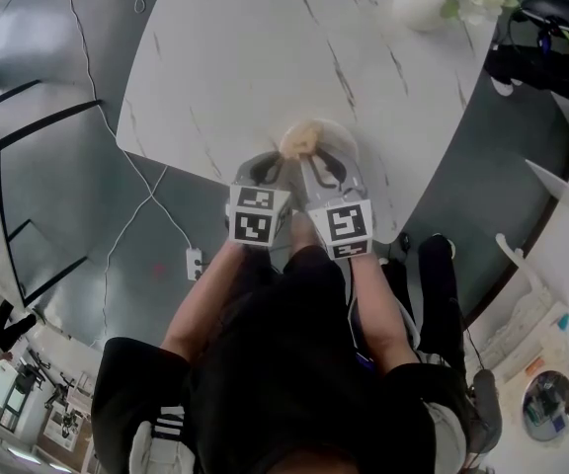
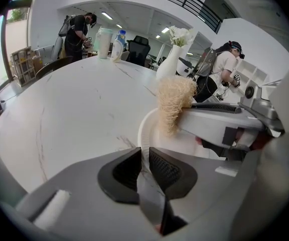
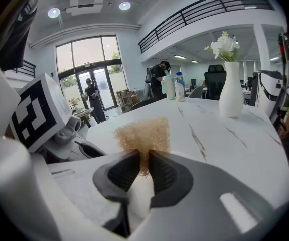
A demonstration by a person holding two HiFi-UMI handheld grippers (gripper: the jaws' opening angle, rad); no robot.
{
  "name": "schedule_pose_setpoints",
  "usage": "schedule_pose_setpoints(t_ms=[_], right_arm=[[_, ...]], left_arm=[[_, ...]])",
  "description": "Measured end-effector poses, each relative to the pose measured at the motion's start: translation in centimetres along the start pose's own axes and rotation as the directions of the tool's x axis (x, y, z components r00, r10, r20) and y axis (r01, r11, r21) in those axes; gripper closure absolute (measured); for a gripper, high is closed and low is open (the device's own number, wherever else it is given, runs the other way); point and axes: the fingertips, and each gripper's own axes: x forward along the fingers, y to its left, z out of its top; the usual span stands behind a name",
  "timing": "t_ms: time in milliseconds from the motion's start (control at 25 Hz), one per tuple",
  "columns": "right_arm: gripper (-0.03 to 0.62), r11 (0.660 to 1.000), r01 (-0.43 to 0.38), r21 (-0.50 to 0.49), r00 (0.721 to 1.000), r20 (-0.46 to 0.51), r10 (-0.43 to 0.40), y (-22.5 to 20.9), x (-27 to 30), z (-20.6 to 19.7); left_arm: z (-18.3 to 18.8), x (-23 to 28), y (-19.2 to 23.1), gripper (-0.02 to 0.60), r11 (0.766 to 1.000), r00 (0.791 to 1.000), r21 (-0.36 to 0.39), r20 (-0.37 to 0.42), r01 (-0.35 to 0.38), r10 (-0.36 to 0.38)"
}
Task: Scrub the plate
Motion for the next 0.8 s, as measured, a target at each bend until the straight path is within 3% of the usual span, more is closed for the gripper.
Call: schedule_pose_setpoints(t_ms=[800], right_arm=[[0.539,0.995,0.099,0.031,0.995,0.0,-0.099,-4.1,-3.5,-1.1]], left_arm=[[-0.2,0.1,0.1,0.526,1.0,1.0,-0.031,0.003,-0.002,0.002]])
